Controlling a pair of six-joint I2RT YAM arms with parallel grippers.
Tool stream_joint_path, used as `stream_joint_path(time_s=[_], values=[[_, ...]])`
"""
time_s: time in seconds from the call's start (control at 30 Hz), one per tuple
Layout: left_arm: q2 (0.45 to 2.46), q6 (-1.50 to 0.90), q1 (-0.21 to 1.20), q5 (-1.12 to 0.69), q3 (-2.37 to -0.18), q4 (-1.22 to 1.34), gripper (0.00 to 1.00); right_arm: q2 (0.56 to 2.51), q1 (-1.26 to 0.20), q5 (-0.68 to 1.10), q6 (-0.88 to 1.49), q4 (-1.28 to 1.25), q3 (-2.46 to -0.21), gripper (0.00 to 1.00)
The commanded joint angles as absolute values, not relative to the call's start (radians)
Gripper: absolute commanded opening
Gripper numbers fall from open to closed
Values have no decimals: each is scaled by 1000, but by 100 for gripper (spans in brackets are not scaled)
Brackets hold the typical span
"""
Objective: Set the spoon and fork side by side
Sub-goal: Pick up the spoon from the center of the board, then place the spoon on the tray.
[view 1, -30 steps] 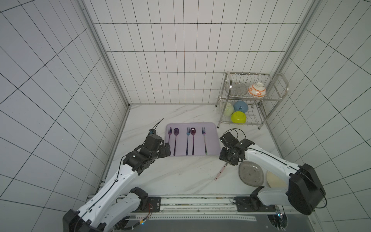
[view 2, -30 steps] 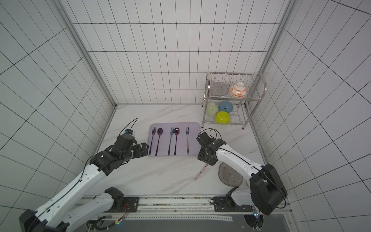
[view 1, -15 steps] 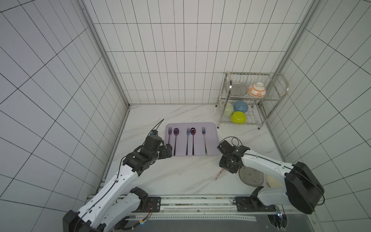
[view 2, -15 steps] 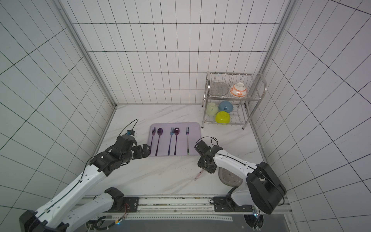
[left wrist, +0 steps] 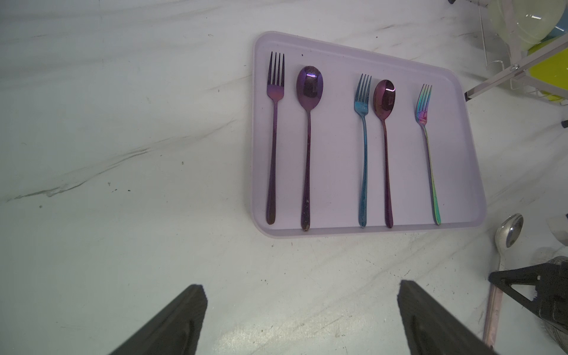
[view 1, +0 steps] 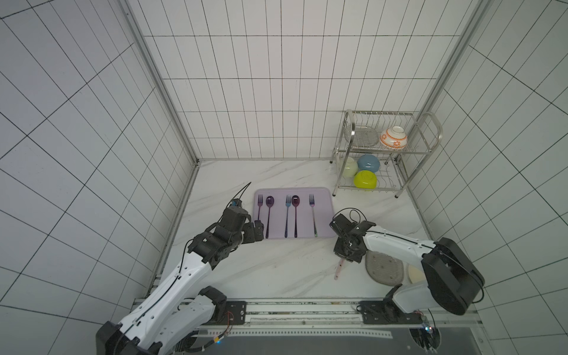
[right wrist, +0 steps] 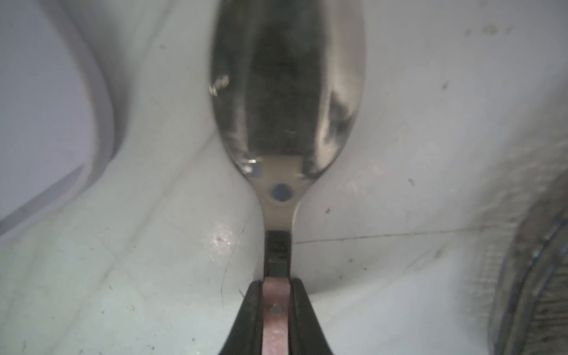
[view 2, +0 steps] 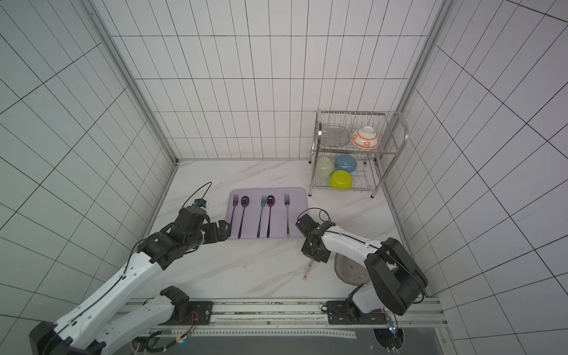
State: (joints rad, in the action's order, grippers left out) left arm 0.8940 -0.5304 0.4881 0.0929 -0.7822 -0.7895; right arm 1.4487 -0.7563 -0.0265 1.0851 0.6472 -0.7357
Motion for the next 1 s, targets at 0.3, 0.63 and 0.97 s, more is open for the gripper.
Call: stream_joint_path(time_s=[0.3,0.63,0.97], values=[[889,-528,485,122,-782,-787,98,1302,-744,-84,837,808,-827,6],[885,-529,485,145,-783,-794,98,1461,-671,38,546,707,-1070,7],[891,-532,485,165,-782,-797,99,1810,-556,146,385,678,-1351,6]])
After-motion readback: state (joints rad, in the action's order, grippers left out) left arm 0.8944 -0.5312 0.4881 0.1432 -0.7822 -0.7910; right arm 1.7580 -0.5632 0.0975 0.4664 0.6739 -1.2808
